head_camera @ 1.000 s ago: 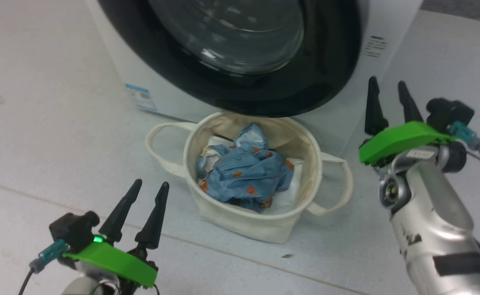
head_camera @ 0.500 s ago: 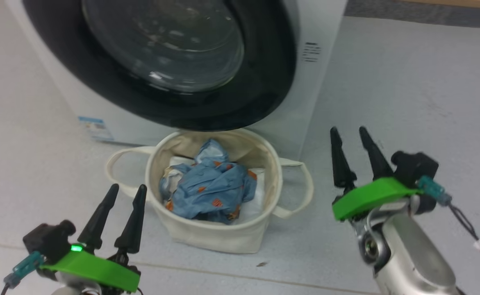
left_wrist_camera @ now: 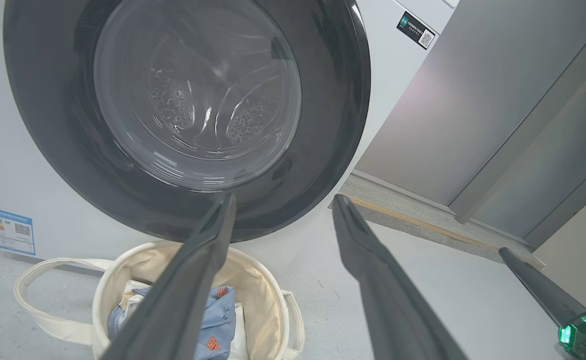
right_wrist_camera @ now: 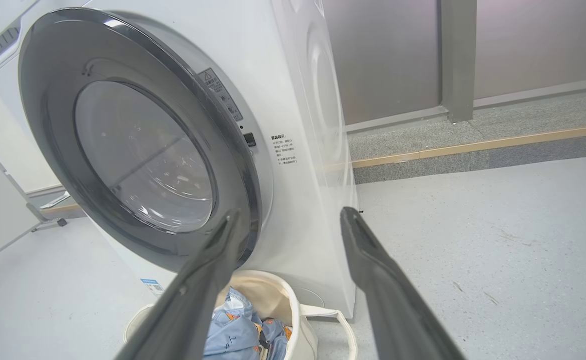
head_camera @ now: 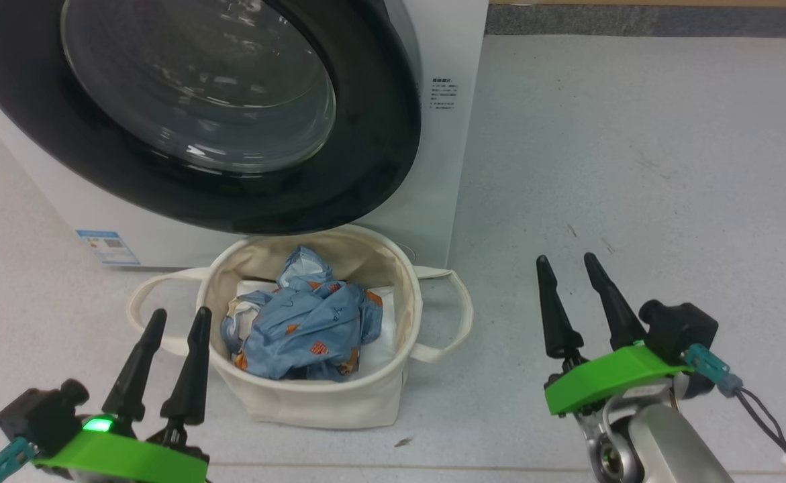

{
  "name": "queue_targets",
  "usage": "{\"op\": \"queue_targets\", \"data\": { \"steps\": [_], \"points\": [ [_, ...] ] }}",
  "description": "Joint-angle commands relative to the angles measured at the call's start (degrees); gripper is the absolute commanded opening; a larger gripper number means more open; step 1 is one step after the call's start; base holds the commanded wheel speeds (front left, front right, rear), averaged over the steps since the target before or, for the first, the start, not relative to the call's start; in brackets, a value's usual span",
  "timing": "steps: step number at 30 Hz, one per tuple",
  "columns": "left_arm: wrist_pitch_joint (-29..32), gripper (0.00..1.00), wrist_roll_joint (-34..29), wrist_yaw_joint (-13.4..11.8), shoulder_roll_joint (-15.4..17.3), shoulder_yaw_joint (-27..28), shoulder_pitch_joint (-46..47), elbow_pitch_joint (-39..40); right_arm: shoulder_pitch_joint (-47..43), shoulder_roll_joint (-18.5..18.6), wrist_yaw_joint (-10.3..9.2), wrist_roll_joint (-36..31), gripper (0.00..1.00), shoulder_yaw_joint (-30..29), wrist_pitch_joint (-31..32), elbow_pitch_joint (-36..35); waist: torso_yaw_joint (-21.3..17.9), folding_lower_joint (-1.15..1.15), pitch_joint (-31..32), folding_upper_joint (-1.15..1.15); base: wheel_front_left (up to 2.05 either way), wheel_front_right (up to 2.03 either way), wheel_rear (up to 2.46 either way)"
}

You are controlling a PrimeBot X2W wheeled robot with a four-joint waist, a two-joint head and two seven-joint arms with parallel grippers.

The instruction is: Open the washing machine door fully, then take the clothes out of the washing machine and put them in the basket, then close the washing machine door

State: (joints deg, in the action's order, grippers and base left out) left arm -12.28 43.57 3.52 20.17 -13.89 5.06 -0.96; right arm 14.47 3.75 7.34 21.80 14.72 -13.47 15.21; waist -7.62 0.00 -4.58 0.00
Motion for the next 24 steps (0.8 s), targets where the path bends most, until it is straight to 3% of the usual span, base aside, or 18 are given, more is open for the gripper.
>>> {"op": "queue_targets", "data": {
  "steps": [1,24],
  "points": [
    [-0.2,1.0,0.32,-0.04,1.7,2.35,1.5,2.13,0.52,-0.67,0.14,-0.31,1.0,1.21,0.22,-2.45,-0.07,0.0,0.03,0.0,0.0,0.0,0.0],
    [0.09,1.0,0.08,-0.79,2.3,1.8,1.94,2.17,-0.93,-0.86,0.14,-0.19,1.0,0.95,2.22,-6.08,1.27,0.0,-0.31,0.0,0.0,0.0,0.0]
  ]
}}
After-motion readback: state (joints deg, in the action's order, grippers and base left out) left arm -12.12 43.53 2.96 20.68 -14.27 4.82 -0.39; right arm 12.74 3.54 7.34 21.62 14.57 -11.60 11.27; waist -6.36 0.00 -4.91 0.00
